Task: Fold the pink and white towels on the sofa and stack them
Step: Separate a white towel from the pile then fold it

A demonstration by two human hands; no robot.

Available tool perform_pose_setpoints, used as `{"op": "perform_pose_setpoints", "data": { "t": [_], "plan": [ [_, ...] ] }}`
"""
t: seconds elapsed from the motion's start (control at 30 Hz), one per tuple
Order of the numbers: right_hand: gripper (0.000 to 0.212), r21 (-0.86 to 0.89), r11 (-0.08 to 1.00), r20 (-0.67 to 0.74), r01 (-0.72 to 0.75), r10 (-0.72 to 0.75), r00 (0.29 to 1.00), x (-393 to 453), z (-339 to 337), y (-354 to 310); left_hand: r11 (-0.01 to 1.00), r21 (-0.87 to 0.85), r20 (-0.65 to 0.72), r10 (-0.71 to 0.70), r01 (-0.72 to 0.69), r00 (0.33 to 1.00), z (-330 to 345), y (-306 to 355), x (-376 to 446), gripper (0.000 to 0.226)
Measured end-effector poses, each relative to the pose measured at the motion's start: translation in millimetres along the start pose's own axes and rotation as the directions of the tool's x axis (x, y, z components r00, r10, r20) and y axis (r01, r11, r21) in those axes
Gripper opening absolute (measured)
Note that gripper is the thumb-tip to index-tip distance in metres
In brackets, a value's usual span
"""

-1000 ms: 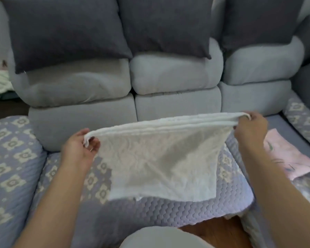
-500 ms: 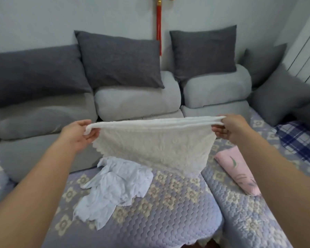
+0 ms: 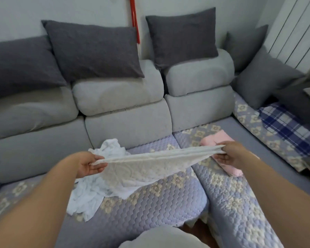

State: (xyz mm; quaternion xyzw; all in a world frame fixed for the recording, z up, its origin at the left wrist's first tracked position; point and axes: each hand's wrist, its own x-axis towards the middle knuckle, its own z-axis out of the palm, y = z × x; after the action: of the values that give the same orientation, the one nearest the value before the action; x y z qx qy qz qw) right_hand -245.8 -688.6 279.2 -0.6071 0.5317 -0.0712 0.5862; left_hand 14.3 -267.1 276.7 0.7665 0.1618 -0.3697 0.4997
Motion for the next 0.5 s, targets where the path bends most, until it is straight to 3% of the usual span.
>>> {"op": "perform_pose_setpoints", "data": {
  "t": [0.17, 0.27, 0.4, 0.5],
  "plan": [
    [0.026, -0.008, 0.995, 0.068, -0.098, 0.098, 0.993, 10, 0, 72, 0.976, -0.006, -0.086, -0.219, 0.220, 0.972, 23, -82, 27, 0.031],
    [0.025, 0.056, 0.982, 0.103, -0.182, 0.176, 0.979, 13, -5, 109, 0.938, -0.136, 0.005, -0.322, 0.320, 0.947, 32, -116, 19, 0.024],
    [0.026, 0.141, 0.958, 0.041, -0.251, 0.248, 0.968, 17, -7, 137, 0.842, -0.476, 0.141, -0.210, 0.252, 0.968, 40, -129, 0, 0.008],
    [0.029, 0.200, 0.942, -0.016, -0.270, 0.278, 0.960, 14, -4, 142, 0.775, -0.588, 0.233, -0.110, 0.230, 0.966, 38, -139, -12, 0.015]
  ]
}}
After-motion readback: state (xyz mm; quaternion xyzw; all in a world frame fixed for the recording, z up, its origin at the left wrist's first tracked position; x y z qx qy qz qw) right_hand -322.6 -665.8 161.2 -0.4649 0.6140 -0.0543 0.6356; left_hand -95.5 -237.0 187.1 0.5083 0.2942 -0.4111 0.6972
